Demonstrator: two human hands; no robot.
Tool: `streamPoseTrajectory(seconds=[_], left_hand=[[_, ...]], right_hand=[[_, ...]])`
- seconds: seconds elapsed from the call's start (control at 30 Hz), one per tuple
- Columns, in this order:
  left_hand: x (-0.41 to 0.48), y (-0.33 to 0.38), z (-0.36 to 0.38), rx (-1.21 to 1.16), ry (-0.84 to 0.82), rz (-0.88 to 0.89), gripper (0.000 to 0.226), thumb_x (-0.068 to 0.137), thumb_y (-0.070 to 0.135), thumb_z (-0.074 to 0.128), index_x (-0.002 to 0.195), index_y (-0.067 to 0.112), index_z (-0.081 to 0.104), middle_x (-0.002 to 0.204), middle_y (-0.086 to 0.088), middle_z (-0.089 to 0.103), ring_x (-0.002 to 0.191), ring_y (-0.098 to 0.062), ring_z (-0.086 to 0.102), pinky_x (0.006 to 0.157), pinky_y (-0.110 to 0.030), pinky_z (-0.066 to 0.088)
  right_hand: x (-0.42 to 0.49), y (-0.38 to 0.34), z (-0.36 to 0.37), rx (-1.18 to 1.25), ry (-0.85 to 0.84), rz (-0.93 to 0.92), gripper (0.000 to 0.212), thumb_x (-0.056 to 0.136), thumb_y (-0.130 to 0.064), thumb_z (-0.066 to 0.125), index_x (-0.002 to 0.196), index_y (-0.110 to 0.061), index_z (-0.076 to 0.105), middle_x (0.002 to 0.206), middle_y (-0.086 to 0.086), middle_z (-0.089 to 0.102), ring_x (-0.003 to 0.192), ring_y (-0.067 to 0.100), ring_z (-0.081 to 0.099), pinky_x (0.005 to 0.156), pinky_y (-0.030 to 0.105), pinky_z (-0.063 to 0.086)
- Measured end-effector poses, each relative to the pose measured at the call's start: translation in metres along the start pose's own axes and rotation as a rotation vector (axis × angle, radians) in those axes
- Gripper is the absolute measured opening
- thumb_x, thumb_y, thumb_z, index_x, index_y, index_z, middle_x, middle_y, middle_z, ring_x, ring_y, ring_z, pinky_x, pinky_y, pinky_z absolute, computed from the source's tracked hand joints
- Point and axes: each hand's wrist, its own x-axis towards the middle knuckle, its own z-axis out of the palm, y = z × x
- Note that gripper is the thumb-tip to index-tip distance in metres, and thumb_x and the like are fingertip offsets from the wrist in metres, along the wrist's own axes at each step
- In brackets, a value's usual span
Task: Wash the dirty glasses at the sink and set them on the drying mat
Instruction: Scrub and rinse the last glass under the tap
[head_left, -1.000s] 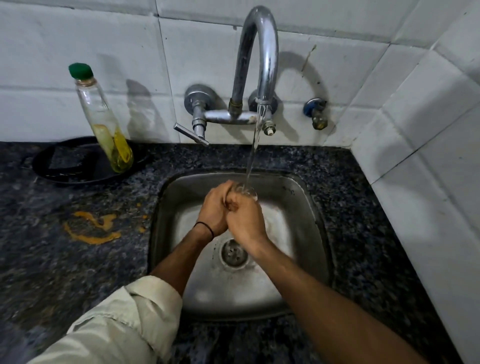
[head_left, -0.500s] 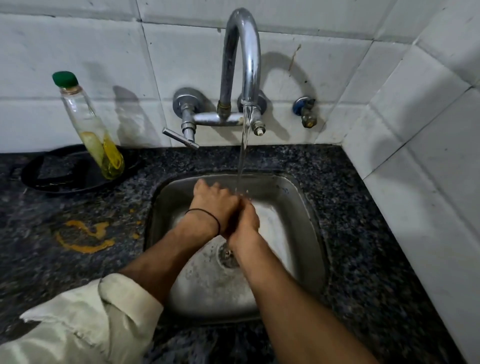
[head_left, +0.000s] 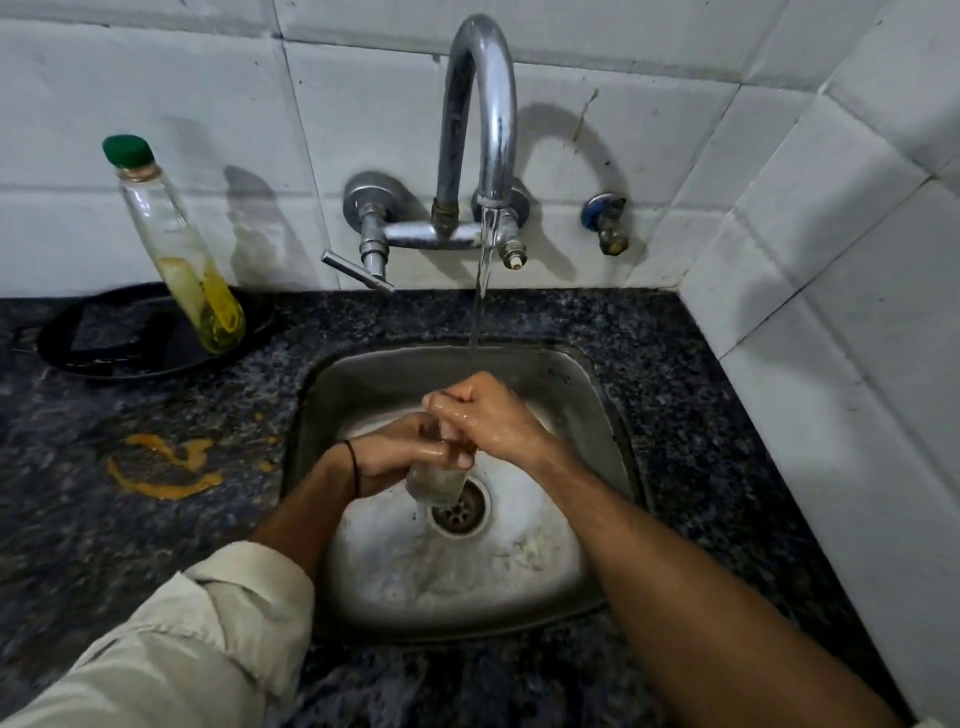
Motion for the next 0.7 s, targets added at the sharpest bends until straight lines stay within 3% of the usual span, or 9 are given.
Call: streamPoseTrajectory(seconds=[0.07,0.17,0.23,0.3,0.37,0.43,0.5,0.6,0.7], left_hand=[[0.005,0.005,0.015,0.012,0.109,0.067,0.021,0.072,-0.002,0.068,0.093,0.003,0.066,0.080,-0.004,0.072,0.078,-0.012,0.069,0.072,-0.023,0.055],[0.027,0.003,0.041,0.373,0.597,0.178,0.012,0.083,0.011,0.072,0.088,0.012,0.060,0.073,0.001,0.066,0.069,-0.010,0.063,0.061,-0.023,0.052],[0.035,0.004,0.056,0.354,0.839,0.201,0.011,0.097,0.022,0.056,0.088,0.016,0.058,0.076,0.000,0.062,0.075,-0.017,0.062,0.061,-0.026,0.049],[0.037,0.008,0.059,0.060,0.756,0.221,0.010,0.097,0.023,0.056,0.094,0.014,0.060,0.083,-0.001,0.064,0.083,-0.018,0.062,0.069,-0.026,0.051],[0.032,0.015,0.045,0.136,0.626,0.182,0.025,0.084,0.014,0.073,0.105,0.008,0.062,0.091,-0.006,0.069,0.086,-0.016,0.066,0.072,-0.023,0.056],[0.025,0.024,0.027,0.148,0.410,0.113,0.043,0.070,0.009,0.079,0.110,0.005,0.064,0.102,-0.015,0.071,0.095,-0.021,0.069,0.083,-0.031,0.057],[0.024,0.034,0.017,0.143,0.268,0.100,0.036,0.071,0.006,0.074,0.106,0.002,0.066,0.101,-0.021,0.070,0.093,-0.019,0.069,0.083,-0.036,0.056],[0.045,0.041,0.020,0.382,0.540,0.144,0.008,0.084,0.017,0.070,0.088,0.016,0.064,0.081,-0.001,0.069,0.073,0.001,0.067,0.067,-0.020,0.054],[0.061,0.034,0.025,0.492,0.819,0.216,0.018,0.096,0.033,0.050,0.096,0.019,0.062,0.087,0.002,0.067,0.086,-0.012,0.065,0.076,-0.028,0.051]], right_hand=[[0.002,-0.006,-0.001,-0.091,0.107,-0.011,0.044,0.092,-0.035,0.057,0.054,-0.014,0.063,0.051,-0.002,0.064,0.048,0.016,0.063,0.057,0.035,0.055],[0.002,-0.016,0.007,-0.285,0.334,0.049,0.056,0.096,-0.056,0.048,0.066,-0.011,0.062,0.063,0.002,0.065,0.064,0.024,0.062,0.065,0.035,0.049],[0.003,-0.022,0.012,-0.448,0.346,0.062,0.053,0.099,-0.059,0.043,0.071,-0.016,0.058,0.066,-0.001,0.057,0.068,0.024,0.057,0.065,0.031,0.039],[0.007,-0.026,0.004,-0.567,0.318,0.030,0.049,0.101,-0.055,0.041,0.075,-0.018,0.059,0.073,0.003,0.060,0.077,0.028,0.062,0.069,0.033,0.042],[0.008,-0.028,-0.013,-0.560,0.203,-0.032,0.049,0.101,-0.051,0.043,0.068,-0.019,0.057,0.076,0.008,0.067,0.075,0.026,0.064,0.073,0.035,0.049],[0.006,-0.032,-0.031,-0.564,0.026,-0.146,0.051,0.101,-0.049,0.046,0.059,-0.022,0.055,0.063,0.002,0.062,0.058,0.016,0.057,0.061,0.030,0.044],[0.007,-0.037,-0.040,-0.649,-0.017,-0.216,0.049,0.101,-0.047,0.046,0.057,-0.026,0.052,0.055,-0.004,0.053,0.052,0.012,0.052,0.058,0.029,0.037],[0.010,-0.048,-0.030,-0.581,0.198,-0.164,0.050,0.103,-0.046,0.042,0.062,-0.021,0.057,0.062,0.000,0.059,0.066,0.023,0.059,0.078,0.039,0.048],[0.012,-0.056,-0.002,-0.408,0.399,0.045,0.054,0.105,-0.048,0.032,0.091,-0.012,0.070,0.088,0.009,0.069,0.080,0.025,0.061,0.081,0.035,0.045]])
